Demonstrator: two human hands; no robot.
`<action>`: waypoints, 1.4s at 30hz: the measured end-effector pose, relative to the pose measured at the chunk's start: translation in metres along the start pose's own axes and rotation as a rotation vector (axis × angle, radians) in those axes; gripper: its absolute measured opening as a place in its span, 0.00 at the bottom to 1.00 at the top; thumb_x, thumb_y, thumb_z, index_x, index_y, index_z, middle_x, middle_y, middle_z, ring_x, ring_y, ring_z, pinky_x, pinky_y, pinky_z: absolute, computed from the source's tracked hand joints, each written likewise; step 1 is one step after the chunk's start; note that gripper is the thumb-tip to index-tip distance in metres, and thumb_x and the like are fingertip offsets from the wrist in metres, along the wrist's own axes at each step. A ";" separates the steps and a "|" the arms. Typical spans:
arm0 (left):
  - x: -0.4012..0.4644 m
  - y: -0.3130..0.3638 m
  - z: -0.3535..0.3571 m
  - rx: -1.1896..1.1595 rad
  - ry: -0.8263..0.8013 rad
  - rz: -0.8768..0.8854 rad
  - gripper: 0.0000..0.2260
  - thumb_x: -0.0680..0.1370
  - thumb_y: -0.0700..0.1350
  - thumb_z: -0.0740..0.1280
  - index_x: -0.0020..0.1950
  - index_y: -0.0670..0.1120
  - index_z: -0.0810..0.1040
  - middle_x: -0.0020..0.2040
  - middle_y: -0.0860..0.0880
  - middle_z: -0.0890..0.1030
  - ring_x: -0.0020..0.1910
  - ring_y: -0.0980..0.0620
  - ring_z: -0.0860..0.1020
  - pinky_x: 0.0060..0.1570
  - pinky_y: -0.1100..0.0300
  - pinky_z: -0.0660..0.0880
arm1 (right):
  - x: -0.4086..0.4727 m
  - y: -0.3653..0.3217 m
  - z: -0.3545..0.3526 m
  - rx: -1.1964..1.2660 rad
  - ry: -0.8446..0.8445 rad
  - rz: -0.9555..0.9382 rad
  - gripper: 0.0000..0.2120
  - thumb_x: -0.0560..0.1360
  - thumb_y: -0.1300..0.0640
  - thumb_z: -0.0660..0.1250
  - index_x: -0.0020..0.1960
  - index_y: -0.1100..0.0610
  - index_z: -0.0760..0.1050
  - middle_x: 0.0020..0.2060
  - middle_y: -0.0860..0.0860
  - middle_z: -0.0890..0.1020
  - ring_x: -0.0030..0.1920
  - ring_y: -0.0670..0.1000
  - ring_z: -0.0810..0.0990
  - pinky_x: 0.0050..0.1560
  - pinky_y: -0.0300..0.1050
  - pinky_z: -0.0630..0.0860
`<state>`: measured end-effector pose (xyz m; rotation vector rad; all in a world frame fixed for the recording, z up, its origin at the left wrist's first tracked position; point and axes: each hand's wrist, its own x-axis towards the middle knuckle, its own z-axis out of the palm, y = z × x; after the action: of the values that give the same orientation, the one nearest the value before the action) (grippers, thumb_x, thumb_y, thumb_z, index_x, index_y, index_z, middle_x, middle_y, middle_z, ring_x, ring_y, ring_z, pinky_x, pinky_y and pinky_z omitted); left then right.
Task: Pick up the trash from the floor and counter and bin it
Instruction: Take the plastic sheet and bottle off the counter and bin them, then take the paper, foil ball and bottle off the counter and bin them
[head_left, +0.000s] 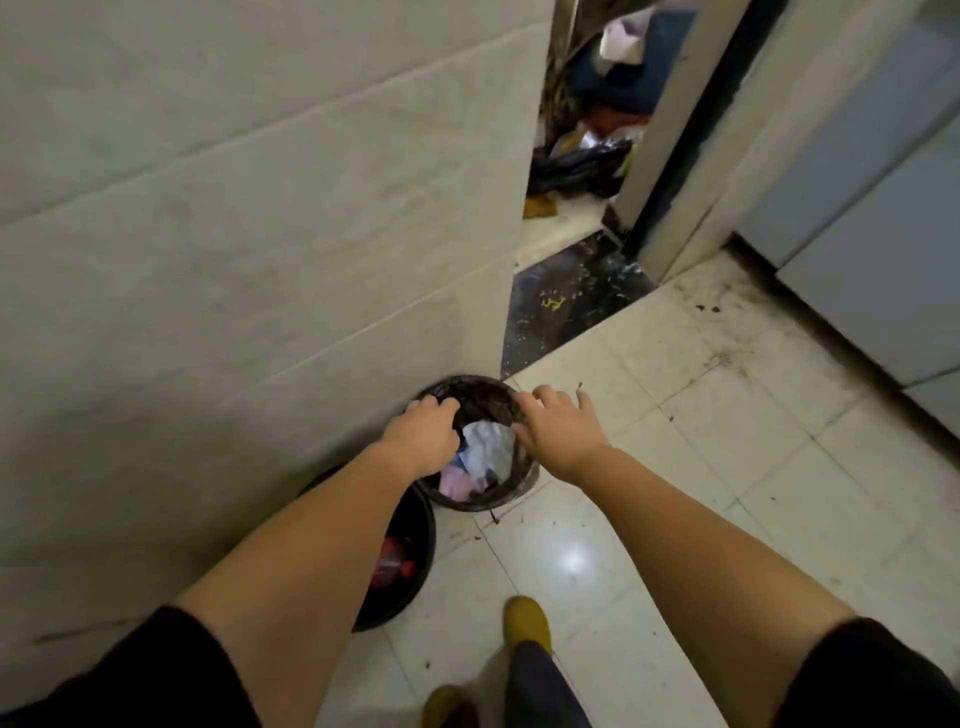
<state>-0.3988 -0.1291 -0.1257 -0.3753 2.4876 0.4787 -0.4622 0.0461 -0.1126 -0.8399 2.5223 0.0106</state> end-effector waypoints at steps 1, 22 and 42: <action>-0.014 0.012 -0.015 -0.004 0.019 0.029 0.20 0.79 0.42 0.58 0.72 0.42 0.64 0.68 0.36 0.69 0.68 0.37 0.67 0.68 0.44 0.67 | -0.016 -0.003 -0.018 0.017 0.039 0.032 0.22 0.81 0.47 0.52 0.73 0.53 0.62 0.69 0.56 0.69 0.70 0.58 0.68 0.74 0.60 0.56; -0.202 0.424 -0.019 0.379 0.026 0.743 0.22 0.80 0.46 0.56 0.75 0.46 0.61 0.72 0.40 0.68 0.70 0.41 0.68 0.70 0.49 0.66 | -0.415 0.193 -0.083 0.312 0.266 0.855 0.22 0.81 0.47 0.51 0.72 0.54 0.63 0.69 0.57 0.69 0.68 0.60 0.69 0.68 0.58 0.63; -0.301 0.836 0.212 0.674 -0.229 1.291 0.22 0.80 0.47 0.56 0.75 0.46 0.62 0.72 0.41 0.68 0.70 0.42 0.68 0.70 0.51 0.67 | -0.766 0.465 0.053 0.552 0.247 1.544 0.22 0.82 0.46 0.50 0.73 0.54 0.60 0.68 0.56 0.68 0.67 0.59 0.69 0.65 0.56 0.68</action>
<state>-0.3613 0.7557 0.0978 1.5015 2.1734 0.0807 -0.1682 0.8631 0.1152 1.4021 2.4955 -0.2695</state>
